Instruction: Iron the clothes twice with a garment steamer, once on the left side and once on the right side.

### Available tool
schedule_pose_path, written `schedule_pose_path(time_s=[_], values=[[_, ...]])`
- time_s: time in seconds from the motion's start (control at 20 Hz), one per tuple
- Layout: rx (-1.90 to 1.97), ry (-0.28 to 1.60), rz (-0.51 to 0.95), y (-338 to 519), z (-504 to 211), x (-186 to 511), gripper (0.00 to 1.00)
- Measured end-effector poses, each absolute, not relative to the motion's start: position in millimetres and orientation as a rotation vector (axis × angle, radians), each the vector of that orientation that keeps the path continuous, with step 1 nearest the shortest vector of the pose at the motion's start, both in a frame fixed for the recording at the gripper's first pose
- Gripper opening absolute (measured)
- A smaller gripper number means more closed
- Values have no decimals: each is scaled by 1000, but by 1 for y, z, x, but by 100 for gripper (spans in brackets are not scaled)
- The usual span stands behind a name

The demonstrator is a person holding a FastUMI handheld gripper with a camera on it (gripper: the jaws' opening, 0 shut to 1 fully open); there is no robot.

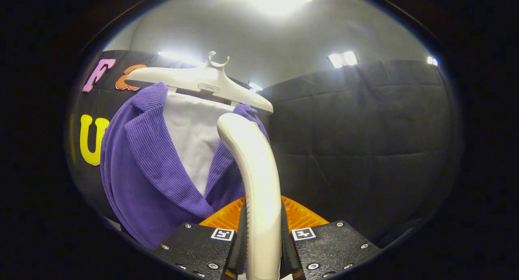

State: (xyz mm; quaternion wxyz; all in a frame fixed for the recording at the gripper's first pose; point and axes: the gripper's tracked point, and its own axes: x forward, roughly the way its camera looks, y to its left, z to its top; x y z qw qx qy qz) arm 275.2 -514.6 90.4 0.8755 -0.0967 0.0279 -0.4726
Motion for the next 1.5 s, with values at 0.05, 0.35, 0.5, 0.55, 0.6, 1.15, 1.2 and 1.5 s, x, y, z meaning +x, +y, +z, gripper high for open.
schedule_pose_path(time_s=[0.05,0.35,0.5,0.55,0.6,1.15,1.2,1.5], values=[[-200,74,-986,-517,83,277,37],[-171,182,-998,-524,27,276,37],[-168,230,-1003,-522,0,266,37],[-168,244,-1005,-522,-8,264,37],[-166,260,-1006,-522,-17,261,37],[-156,410,-1020,-525,-98,237,37],[-157,421,-1021,-525,-106,235,38],[-177,491,-1017,-522,-140,221,38]])
